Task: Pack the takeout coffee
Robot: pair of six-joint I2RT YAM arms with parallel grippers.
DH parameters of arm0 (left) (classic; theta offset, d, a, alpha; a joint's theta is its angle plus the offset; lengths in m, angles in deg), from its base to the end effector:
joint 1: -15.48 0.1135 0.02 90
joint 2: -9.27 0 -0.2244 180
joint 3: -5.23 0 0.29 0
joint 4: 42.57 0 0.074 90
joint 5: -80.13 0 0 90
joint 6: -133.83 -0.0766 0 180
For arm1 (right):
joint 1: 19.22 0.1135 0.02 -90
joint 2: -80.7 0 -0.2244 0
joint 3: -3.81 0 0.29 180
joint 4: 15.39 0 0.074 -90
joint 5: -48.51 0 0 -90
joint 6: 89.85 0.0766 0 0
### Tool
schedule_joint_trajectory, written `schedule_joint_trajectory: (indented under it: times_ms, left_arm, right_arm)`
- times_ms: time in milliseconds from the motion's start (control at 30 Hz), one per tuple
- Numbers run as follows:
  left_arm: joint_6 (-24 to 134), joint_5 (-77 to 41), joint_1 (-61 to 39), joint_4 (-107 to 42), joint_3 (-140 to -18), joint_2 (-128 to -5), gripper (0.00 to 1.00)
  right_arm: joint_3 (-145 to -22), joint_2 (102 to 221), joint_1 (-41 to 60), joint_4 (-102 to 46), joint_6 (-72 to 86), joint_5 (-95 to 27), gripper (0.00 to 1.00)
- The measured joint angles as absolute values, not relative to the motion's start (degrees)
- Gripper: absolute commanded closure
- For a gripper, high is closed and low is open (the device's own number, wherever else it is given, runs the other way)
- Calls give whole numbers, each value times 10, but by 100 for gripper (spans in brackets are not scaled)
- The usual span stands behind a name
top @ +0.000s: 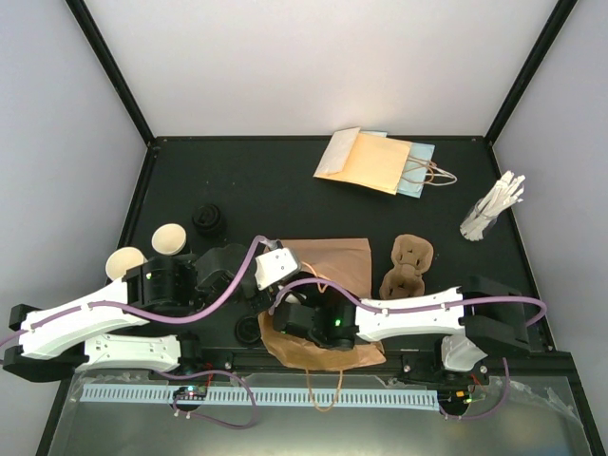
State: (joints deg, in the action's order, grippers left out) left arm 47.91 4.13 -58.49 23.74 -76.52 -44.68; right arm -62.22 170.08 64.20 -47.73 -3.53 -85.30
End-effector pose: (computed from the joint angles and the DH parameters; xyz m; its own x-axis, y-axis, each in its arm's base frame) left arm 0.0898 -0.2453 0.3378 -0.2341 0.5649 -0.7912 0.8658 0.4913 0.0946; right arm 0.0936 0.3483 0.1162 -0.0513 -0.8491 -0.5258 -0.6769 0.4167 -0.6068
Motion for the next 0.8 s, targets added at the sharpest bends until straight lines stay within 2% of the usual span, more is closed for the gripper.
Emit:
schedule_joint_trajectory:
  times_ms: [567,800]
  left_arm:
    - [479,45,-585,240,-765,-447,99]
    - [496,64,-585,226,-766,-447,99]
  right_arm:
    - [-645,1714,640,-516,-34,-849,63]
    - [-658,1696,612,-554,-49,-794,63]
